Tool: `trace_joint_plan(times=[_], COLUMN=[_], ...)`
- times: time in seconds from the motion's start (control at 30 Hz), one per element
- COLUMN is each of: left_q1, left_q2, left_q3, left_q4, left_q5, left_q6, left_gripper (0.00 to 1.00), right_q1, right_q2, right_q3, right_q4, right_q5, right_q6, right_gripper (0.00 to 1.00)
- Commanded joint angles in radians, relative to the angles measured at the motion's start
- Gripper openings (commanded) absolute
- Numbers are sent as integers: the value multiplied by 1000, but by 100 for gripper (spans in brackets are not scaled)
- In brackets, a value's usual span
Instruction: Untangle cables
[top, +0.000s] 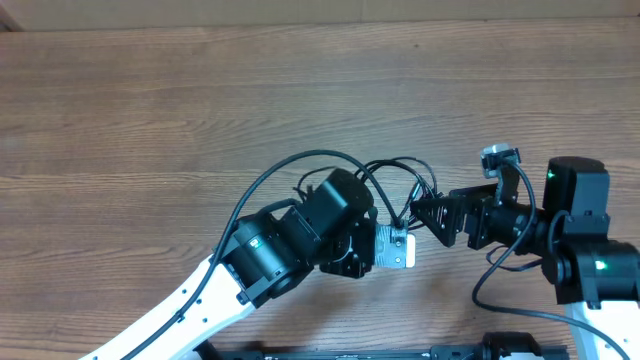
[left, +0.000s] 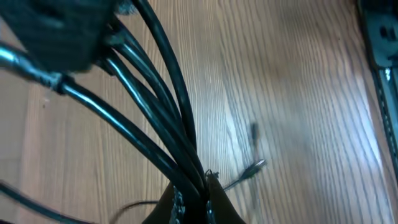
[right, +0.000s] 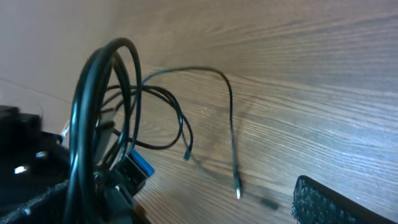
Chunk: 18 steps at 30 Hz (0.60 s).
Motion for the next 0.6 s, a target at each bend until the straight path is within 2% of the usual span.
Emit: trace_joint_plan(times=[0.0,0.27,0.37,0.47,0.57], left_q1=[2,2,5,21,25], left_q2=[-9,-10,-14,-40,-76], left_q3=[8,8,8,8,8], left_q4=[6,-64,-26,67,113], left_q5=[90,109,90,1,-17], left_q6=[22,18,-14,-132,-136], left_gripper=[4,4,4,4,4], right_q1=[4,4,4,4,4], right_q2=[28,54,54,54,54], right_q3=[4,4,4,4,4], right_q4=[-5,1,-5,-11,-22], right_q5=[56,125,137,139,142], right_q6=[-28,-18,-18,-18,-18], right_gripper=[98,95,95,95,95])
